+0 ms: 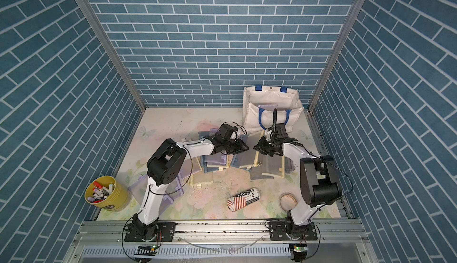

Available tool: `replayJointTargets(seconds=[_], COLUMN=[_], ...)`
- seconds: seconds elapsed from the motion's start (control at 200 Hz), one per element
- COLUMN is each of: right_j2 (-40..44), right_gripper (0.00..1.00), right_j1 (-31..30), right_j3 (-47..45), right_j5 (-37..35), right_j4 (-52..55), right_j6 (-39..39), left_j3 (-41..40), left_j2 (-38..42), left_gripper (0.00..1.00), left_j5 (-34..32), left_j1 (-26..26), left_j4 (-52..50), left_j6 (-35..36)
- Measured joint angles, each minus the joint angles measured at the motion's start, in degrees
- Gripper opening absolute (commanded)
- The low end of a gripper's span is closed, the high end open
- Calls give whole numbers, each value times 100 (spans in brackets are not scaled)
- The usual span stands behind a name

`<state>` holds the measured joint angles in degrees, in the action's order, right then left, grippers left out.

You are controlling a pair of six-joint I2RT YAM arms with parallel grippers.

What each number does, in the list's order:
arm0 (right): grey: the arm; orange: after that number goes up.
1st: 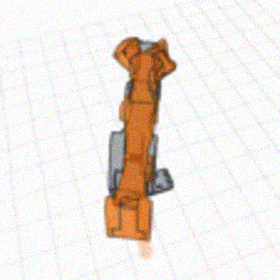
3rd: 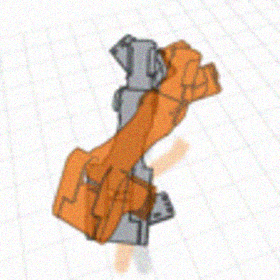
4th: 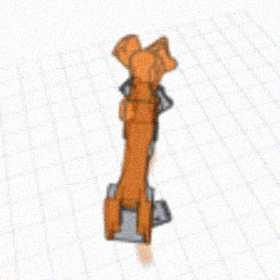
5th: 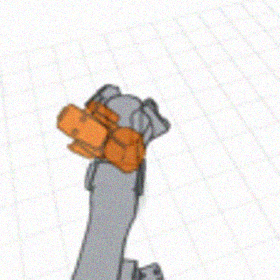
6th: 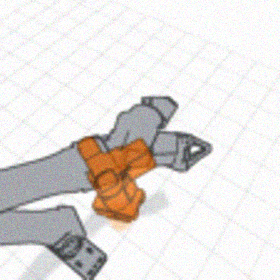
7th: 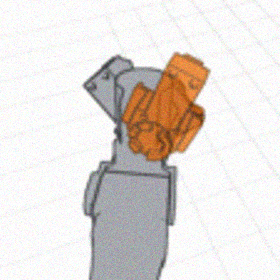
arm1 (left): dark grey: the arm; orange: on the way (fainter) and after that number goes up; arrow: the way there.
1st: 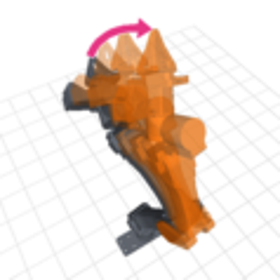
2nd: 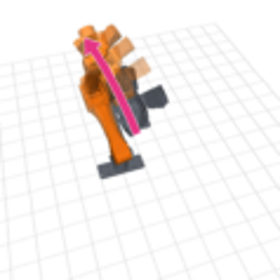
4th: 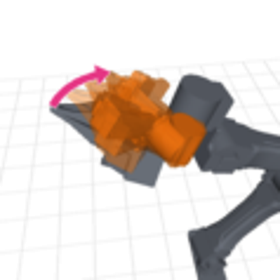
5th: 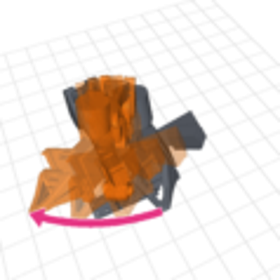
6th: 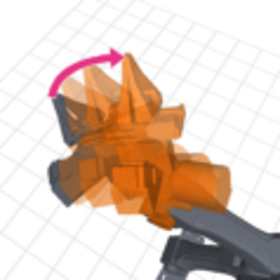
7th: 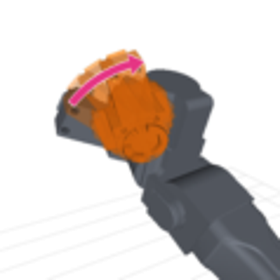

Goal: Put the pencil pouch into the canvas bag
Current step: Pick up the pencil pouch.

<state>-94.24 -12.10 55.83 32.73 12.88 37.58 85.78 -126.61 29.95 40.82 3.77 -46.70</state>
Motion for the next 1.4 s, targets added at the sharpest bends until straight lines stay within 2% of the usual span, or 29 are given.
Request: replayJointTargets(seconds=[0.12, 0.255, 0.4, 0.54, 0.675, 0.81, 1.055, 1.4], right_j2=[57, 623, 1840, 2391, 2260, 1703, 160, -2006], right_gripper=[0, 0, 0, 0, 0, 0, 0, 0], right_j1=[0, -11, -39, -50, -50, -50, -48, -50], right_j3=[-2, -22, 109, 1003, 2273, 3582, 5407, 7291], right_j5=[-52, -157, -481, -1003, -1591, -2310, -3762, -5045], right_j4=[131, 372, 857, 1410, 1633, 1672, 1657, 1827], right_j6=[4, 11, 94, 385, 885, 1386, 2175, 3084], left_j3=[-234, -688, -1086, -1172, -1255, -1360, -1615, -2050], left_j2=[212, 704, 1519, 2247, 2791, 3193, 3738, 4391], left_gripper=[36, 50, 73, 99, 99, 99, 99, 99], left_j5=[-4, -55, -317, -555, -800, -1062, -1419, -1757], left_j1=[46, 46, 35, 35, 35, 37, 37, 37], left_j4=[63, 79, -131, -439, -761, -1132, -1547, -1692], left_j6=[-2, 70, 339, 704, 1080, 1397, 1716, 1821])
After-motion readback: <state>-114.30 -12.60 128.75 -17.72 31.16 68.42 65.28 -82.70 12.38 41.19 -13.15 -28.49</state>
